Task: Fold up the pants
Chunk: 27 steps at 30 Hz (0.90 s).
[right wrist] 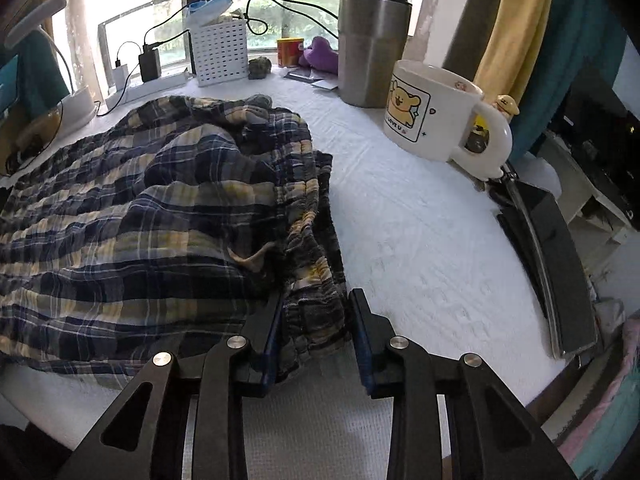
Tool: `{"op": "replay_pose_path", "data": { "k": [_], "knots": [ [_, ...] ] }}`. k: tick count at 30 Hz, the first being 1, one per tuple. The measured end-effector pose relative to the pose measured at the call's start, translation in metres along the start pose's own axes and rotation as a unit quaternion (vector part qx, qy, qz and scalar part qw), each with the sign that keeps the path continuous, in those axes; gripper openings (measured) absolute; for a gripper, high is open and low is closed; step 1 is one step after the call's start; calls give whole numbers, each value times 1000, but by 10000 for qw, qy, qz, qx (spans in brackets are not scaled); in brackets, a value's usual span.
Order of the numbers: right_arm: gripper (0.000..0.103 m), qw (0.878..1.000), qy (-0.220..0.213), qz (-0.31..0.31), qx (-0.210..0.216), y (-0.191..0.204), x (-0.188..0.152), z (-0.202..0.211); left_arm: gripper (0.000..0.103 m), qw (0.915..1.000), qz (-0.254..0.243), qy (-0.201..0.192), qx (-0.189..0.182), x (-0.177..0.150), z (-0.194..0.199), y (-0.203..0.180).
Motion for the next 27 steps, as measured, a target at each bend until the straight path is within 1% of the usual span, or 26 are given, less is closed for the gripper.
{"op": "replay_pose_path", "data": {
  "k": [3, 4, 5, 6, 7, 8, 9, 10, 11, 12, 14, 18, 19, 21, 23, 24, 27],
  "knots": [
    [33, 9999, -65, -145, -6, -2, 0, 4, 8, 9999, 81, 87, -79, 3, 5, 3],
    [37, 9997, -106, -208, 15, -2, 1, 8, 8, 9999, 83, 33, -91, 5, 9, 3],
    [38, 9996, -152, -231, -3, -2, 2, 11, 8, 9999, 77, -73, -106, 8, 17, 3],
    [47, 9994, -233, -240, -37, -2, 5, 17, 8, 9998, 79, -134, -117, 10, 23, 2],
    [70, 9993, -290, -242, -48, 0, 6, 20, 8, 9996, 84, -201, -175, 11, 29, -1],
    [83, 9989, -393, -258, -17, 1, 8, 26, 10, 9990, 84, -300, -321, 13, 39, -7],
    [96, 9984, -497, -263, 19, 4, 9, 30, 16, 9985, 70, -347, -420, 13, 45, -14],
    [96, 9979, -598, -240, 40, 7, 9, 35, 25, 9978, 49, -391, -532, 13, 51, -21],
    [96, 9978, -620, -223, 43, 9, 9, 36, 29, 9965, 21, -439, -712, 11, 58, -32],
    [96, 9978, -620, -218, 56, 11, 7, 37, 31, 9941, -40, -462, -984, 8, 65, -46],
    [96, 9981, -556, -265, 82, 14, 3, 34, 31, 9891, -212, -426, -1394, 1, 72, -73],
    [96, 9983, -499, -227, 211, 25, -6, 32, 31, 9828, -438, -209, -1780, -14, 71, -108],
    [96, 9983, -490, -210, 236, 27, -9, 32, 31, 9824, -465, -133, -1805, -17, 69, -114],
    [96, 9983, -466, -227, 255, 28, -13, 30, 31, 9846, -546, 61, -1661, -27, 59, -121],
    [96, 9983, -443, -258, 269, 28, -18, 29, 31, 9857, -603, 157, -1567, -35, 52, -123],
    [96, 9983, -427, -274, 272, 27, -20, 28, 31, 9858, -608, 80, -1560, -36, 52, -123],
    [96, 9983, -401, -314, 265, 25, -23, 28, 31, 9858, -595, 43, -1572, -37, 51, -119]
  ]
}}
Point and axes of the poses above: each gripper's, at about its wrist camera, not at the fingertips, and z roughly against the way its jaws point, y to its left, x to its top, the point moved 7 cm from there along -z, roughly the way its jaws point, and after that the axes turned 9 degrees about x, right-handed, at the moved point
